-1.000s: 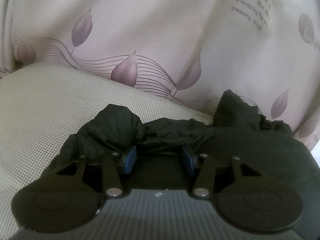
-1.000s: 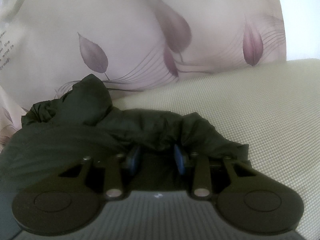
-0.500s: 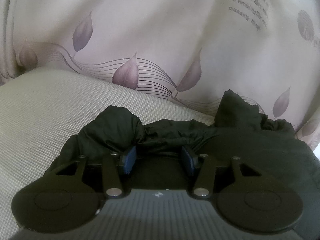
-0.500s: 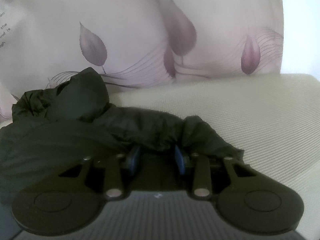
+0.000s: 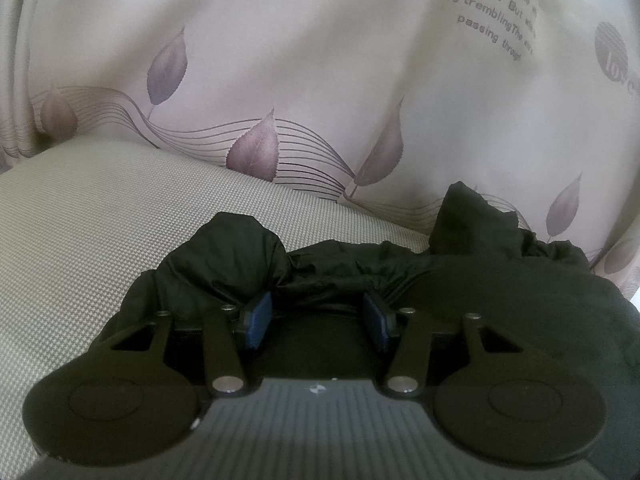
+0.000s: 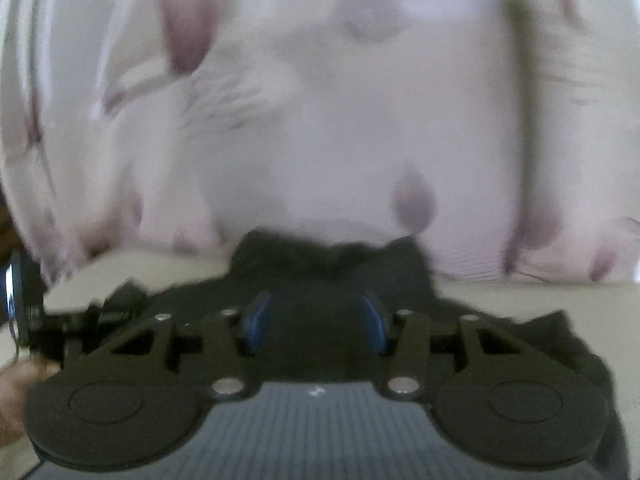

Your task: Fold large clothes

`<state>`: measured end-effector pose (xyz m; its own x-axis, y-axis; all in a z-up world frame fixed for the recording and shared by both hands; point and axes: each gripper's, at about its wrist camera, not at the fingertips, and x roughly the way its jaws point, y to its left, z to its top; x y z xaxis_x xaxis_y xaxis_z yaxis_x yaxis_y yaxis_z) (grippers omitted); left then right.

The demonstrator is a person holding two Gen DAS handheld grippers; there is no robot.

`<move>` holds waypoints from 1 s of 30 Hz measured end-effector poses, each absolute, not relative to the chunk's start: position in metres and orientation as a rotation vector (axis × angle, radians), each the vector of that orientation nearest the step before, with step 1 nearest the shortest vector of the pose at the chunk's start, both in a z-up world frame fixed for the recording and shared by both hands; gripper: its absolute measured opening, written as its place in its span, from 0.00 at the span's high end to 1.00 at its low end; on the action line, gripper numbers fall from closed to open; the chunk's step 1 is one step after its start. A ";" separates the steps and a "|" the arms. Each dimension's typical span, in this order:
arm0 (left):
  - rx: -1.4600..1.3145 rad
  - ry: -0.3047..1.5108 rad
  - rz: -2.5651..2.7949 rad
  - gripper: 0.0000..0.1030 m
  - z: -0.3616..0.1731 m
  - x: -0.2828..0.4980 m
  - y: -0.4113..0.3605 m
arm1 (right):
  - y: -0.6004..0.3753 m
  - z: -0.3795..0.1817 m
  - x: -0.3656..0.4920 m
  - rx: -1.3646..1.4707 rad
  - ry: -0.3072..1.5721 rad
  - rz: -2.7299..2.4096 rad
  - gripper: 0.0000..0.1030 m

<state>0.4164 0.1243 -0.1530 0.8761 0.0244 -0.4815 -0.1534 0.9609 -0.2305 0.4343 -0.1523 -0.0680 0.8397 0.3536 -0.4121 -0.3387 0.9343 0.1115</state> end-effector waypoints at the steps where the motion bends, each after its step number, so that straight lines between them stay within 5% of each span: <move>1: -0.267 0.495 0.094 0.48 -0.153 0.416 0.124 | -0.146 -0.071 0.441 0.039 0.458 0.366 0.53; 15: -0.214 0.475 0.131 0.43 -0.152 0.413 0.109 | -0.124 -0.133 0.499 0.063 0.688 0.336 0.55; 22: -0.236 0.387 0.013 0.01 -0.094 0.373 0.160 | -0.136 -0.136 0.507 0.136 0.700 0.384 0.55; 30: -0.166 0.698 -0.183 0.02 -0.111 0.400 0.236 | -0.143 -0.140 0.501 0.170 0.658 0.403 0.55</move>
<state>0.4002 0.2363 -0.1108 0.7510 -0.2224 -0.6218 0.1116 0.9708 -0.2124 0.5012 -0.1426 -0.1398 0.7176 0.4156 -0.5589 -0.3096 0.9092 0.2786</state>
